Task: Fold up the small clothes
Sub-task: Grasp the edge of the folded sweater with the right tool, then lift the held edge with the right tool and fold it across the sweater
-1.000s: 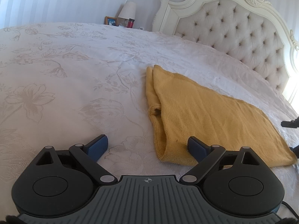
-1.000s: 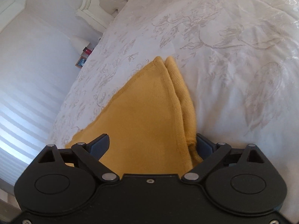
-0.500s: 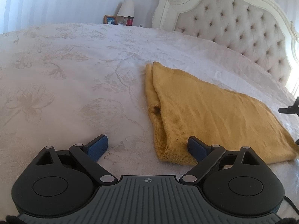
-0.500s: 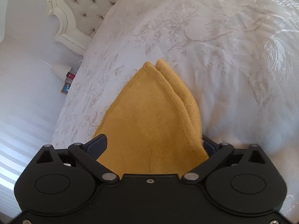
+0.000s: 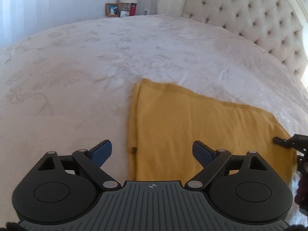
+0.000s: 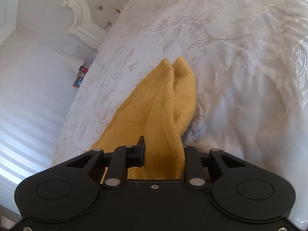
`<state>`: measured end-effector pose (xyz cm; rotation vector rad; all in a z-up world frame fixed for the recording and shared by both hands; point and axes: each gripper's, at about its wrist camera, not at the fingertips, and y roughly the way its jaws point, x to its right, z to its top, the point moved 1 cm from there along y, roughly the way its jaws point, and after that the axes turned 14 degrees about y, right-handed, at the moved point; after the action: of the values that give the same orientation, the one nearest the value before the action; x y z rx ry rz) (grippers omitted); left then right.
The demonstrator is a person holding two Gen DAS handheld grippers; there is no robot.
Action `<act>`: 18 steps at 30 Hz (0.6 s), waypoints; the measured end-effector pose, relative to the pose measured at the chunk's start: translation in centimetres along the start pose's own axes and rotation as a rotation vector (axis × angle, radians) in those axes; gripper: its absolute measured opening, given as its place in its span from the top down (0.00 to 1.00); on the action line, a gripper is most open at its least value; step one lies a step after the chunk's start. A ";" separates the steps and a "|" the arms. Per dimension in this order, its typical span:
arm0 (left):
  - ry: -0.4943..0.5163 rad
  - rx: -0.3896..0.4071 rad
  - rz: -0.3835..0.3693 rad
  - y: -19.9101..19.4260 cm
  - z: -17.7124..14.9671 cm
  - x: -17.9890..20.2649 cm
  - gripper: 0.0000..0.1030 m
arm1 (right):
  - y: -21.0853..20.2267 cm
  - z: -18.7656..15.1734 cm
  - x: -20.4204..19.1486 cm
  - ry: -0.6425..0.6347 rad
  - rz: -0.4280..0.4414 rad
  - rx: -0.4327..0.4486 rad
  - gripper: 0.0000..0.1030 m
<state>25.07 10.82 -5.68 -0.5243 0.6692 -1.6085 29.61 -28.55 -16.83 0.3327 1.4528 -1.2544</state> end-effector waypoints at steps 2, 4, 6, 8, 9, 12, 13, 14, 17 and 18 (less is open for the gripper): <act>0.027 -0.015 -0.004 0.8 2.0 2.0 0.11 | -0.2 0.0 -0.4 -0.023 0.019 0.000 0.68; 0.061 -0.046 0.023 2.0 3.8 4.1 0.11 | -0.3 -0.1 -0.8 -0.033 0.034 0.004 0.68; 0.114 -0.067 0.065 3.3 5.3 6.2 0.11 | -0.4 -0.1 -0.9 -0.030 0.048 0.002 0.68; 0.181 -0.067 0.084 4.7 6.3 8.4 0.11 | -0.4 -0.1 -0.8 -0.033 0.049 0.001 0.68; 0.198 -0.074 0.071 5.5 6.7 9.2 0.11 | -0.4 -0.1 -0.8 -0.032 0.048 0.002 0.68; 0.195 -0.133 0.036 8.1 7.4 10.8 0.13 | -0.5 -0.1 -0.8 -0.029 0.052 0.001 0.68; 0.197 -0.147 0.038 8.8 7.6 11.2 0.13 | -0.5 -0.1 -0.7 -0.027 0.053 0.002 0.68; 0.201 -0.162 0.047 9.5 7.8 11.7 0.13 | -0.5 -0.1 -0.7 -0.025 0.054 0.002 0.68; 0.222 -0.204 0.097 11.2 7.8 12.7 0.13 | -0.6 -0.1 -0.5 -0.020 0.057 0.001 0.68; 0.232 -0.214 0.113 11.7 7.8 13.0 0.13 | -0.5 0.0 -0.5 -0.017 0.058 0.000 0.68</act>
<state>36.96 -3.92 -8.51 -0.4486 1.0355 -1.5121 29.37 -28.53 -16.12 0.3607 1.4190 -1.2079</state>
